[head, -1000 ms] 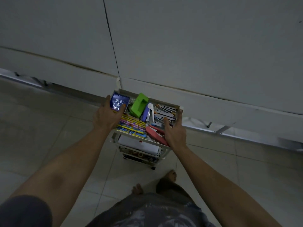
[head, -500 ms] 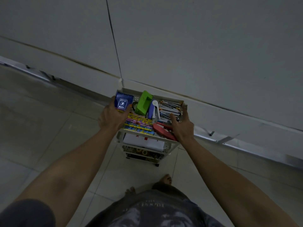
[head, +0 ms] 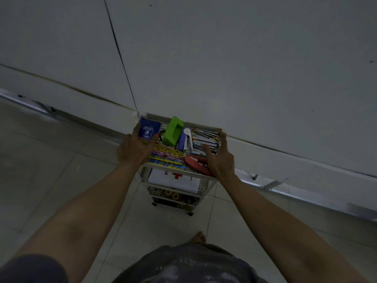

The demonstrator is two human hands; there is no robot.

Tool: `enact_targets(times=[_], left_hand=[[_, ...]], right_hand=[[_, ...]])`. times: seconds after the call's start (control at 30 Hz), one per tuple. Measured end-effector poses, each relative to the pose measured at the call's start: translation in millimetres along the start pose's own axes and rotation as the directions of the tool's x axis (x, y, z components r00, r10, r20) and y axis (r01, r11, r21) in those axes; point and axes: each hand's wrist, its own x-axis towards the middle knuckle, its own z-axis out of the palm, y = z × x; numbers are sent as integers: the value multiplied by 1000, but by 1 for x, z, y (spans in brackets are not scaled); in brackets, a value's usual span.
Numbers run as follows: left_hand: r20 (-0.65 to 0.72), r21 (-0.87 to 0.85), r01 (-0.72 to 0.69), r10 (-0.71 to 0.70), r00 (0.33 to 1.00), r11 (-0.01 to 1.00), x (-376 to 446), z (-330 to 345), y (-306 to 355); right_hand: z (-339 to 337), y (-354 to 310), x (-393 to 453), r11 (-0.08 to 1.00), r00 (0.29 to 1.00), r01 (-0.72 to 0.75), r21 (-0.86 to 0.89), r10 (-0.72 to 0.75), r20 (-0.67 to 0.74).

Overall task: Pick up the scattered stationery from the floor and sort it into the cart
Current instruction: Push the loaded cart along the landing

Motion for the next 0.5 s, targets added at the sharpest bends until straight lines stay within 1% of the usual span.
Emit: enact_targets(times=[0.1,0.17,0.23,0.3,0.33,0.4,0.5], left_hand=[[20,6,-9,9,1000,1000,5,0,2],[60,59,-28,25,998,998,10,0,1],[92,97,-55,46,995,994,12,-2,3],[105,156,-92,76,992,983,14,-2,4],[115,196,-105,83,990,975,15,-1,4],[146,247,-102,66,987,964,21,0,5],[204,205,-73,31,979,976,32,-2,7]], right_hand=[[3,0,4,999,999,-26,-42,27,28],[8,-1,0,994,998,-46,-104,49,31],[12,-3,-3,979,1000,-4,-204,4,0],[14,-6,-4,931,998,54,-361,-65,-17],[15,-6,-3,907,998,52,-417,-64,-16],[16,-7,2,893,1000,7,-449,-18,-20],[18,-17,18,917,997,-57,-394,70,18]])
